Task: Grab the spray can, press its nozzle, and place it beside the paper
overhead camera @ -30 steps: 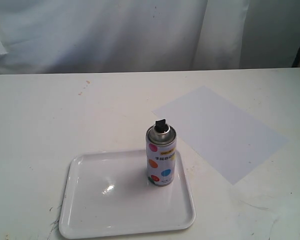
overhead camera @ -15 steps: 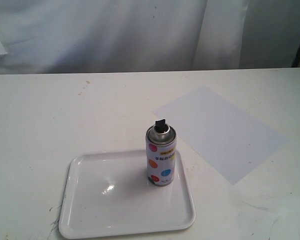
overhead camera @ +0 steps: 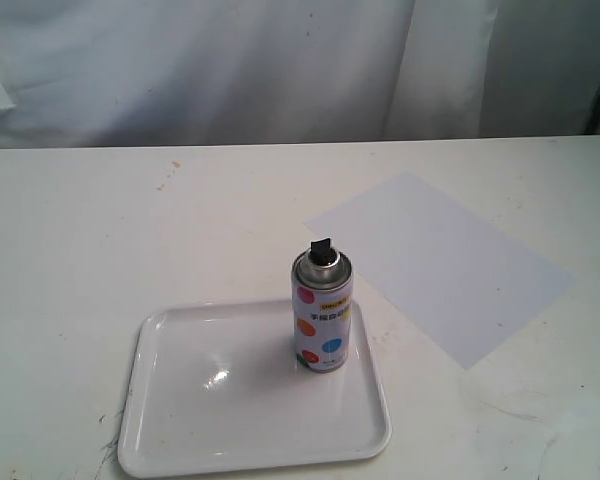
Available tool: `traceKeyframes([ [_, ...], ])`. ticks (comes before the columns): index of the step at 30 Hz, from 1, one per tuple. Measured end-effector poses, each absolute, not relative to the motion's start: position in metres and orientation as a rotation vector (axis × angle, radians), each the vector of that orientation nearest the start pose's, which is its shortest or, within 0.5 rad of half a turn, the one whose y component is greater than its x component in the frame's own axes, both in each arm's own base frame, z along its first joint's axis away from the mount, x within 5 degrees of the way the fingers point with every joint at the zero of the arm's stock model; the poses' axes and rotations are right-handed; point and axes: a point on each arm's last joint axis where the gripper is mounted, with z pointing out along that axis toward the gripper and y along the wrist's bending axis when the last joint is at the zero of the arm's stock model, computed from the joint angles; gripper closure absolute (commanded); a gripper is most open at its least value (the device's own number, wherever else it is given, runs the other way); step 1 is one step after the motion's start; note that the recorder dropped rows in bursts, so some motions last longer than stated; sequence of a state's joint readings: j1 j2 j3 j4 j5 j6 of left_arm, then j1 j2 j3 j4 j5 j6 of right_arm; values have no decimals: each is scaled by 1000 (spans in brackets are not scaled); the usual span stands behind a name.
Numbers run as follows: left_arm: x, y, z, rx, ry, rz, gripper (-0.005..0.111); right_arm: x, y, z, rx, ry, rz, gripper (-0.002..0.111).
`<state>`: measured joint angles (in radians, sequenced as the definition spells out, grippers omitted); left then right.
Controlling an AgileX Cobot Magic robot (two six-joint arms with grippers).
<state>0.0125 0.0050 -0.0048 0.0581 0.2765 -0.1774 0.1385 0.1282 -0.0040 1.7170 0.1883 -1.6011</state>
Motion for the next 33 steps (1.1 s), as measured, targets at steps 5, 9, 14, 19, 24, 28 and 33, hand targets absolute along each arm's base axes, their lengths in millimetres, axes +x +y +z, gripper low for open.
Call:
traceKeyframes([
  [5,55,2,188,-76,1773,-19,107,63,26,209,-162,1582,348,108],
  [9,55,2,188,-74,1773,-18,107,63,26,209,-162,1582,348,108],
  [14,55,2,188,-72,1773,-16,107,63,26,209,-162,1582,348,108],
  [19,55,2,188,-70,1773,-15,107,63,26,209,-162,1582,348,108],
  [24,55,2,188,-70,1773,-15,107,63,26,209,-162,1582,348,108],
  [28,55,2,188,-69,1773,-13,107,62,26,210,-163,1577,348,108],
  [33,55,2,188,-69,1773,-13,107,60,25,211,-162,1549,346,108],
])
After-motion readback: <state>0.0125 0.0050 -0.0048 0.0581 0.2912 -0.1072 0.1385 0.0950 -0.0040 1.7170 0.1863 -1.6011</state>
